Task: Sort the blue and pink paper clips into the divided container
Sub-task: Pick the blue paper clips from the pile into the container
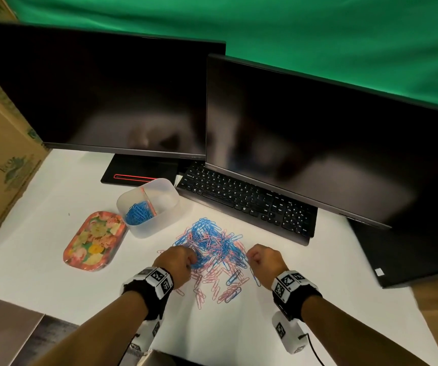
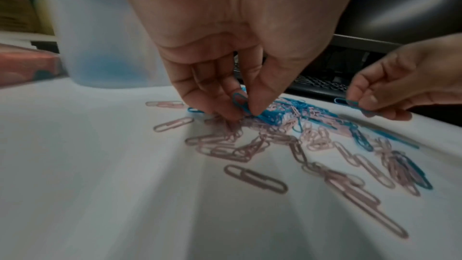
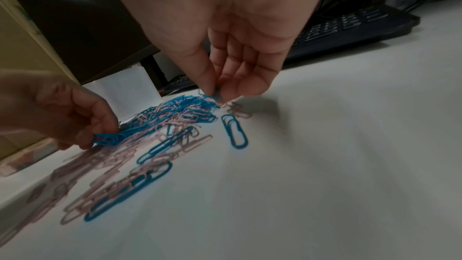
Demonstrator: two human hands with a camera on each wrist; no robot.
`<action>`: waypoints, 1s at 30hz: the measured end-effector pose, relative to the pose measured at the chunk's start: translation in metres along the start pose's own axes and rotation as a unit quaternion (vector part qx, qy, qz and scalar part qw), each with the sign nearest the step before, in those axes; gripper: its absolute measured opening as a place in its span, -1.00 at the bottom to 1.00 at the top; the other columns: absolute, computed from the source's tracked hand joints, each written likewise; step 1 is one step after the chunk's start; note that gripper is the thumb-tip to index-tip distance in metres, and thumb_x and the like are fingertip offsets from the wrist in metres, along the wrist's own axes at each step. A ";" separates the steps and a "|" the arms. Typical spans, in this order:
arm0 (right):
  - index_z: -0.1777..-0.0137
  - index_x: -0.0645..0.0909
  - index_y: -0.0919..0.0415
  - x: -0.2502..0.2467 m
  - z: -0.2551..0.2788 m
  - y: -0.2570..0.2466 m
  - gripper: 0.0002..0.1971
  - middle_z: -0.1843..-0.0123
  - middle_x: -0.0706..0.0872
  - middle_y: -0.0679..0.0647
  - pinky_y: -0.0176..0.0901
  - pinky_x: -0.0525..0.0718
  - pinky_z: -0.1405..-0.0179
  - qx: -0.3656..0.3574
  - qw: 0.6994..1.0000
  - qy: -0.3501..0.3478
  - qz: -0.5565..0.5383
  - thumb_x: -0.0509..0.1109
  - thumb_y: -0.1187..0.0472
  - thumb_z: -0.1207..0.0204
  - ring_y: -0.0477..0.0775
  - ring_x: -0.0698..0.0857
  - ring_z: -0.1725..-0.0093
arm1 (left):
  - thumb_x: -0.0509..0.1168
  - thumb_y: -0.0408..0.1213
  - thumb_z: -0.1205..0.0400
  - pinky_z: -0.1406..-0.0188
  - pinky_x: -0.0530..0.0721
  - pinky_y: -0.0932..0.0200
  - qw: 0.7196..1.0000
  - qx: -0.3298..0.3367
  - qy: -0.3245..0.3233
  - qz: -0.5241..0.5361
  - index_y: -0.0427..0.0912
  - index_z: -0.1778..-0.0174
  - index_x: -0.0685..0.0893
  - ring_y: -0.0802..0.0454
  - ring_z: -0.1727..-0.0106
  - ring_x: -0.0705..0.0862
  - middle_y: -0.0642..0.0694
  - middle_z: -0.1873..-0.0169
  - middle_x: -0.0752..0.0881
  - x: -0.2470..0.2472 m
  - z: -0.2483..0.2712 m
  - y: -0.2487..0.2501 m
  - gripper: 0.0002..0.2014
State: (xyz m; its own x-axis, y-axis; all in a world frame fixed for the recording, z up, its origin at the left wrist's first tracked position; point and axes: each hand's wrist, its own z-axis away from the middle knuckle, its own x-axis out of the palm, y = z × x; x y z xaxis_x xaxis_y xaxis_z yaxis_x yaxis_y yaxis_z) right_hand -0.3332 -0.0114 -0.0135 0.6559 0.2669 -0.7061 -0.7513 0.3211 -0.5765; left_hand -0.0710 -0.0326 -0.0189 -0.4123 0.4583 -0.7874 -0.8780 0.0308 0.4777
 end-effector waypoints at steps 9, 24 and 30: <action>0.16 0.70 0.34 0.004 -0.003 -0.005 -0.70 0.44 0.50 0.19 -0.20 0.50 0.55 0.136 0.906 -0.036 -0.399 0.16 0.59 -0.48 0.10 0.47 0.52 | 0.23 -0.23 -0.58 -0.09 0.60 0.09 0.992 0.033 0.017 -0.123 0.00 -0.08 0.64 -0.07 -0.18 0.64 -0.01 -0.15 0.64 0.007 0.005 0.006 -0.82; 0.24 0.55 0.19 0.000 0.002 -0.013 -0.86 0.44 0.55 0.11 -0.19 0.40 0.53 0.043 0.928 -0.082 -0.361 0.30 0.34 -0.55 0.06 0.47 0.54 | 0.12 -0.59 -0.56 0.31 0.49 0.12 0.895 -0.117 0.067 0.425 -0.13 0.24 0.64 -0.05 0.47 0.51 -0.14 0.48 0.62 -0.007 -0.002 0.000 -0.70; -0.11 0.66 -0.07 0.011 0.013 -0.017 -0.78 -0.13 0.68 -0.04 -0.17 0.63 -0.13 -0.138 0.974 -0.108 0.141 0.30 0.16 -0.53 0.03 0.66 -0.08 | 0.29 -0.33 -0.56 -0.04 0.61 0.24 0.996 -0.038 0.023 0.072 -0.04 0.07 0.70 -0.04 -0.01 0.70 -0.04 0.06 0.72 0.003 -0.011 0.018 -0.87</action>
State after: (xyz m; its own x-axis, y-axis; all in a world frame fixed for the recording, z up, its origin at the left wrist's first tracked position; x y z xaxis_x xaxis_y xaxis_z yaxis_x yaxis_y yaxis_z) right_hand -0.3123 -0.0020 -0.0062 0.3980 0.5036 -0.7668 -0.8752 -0.0421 -0.4819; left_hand -0.0905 -0.0402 -0.0167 -0.5451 0.4117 -0.7303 -0.8235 -0.1000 0.5584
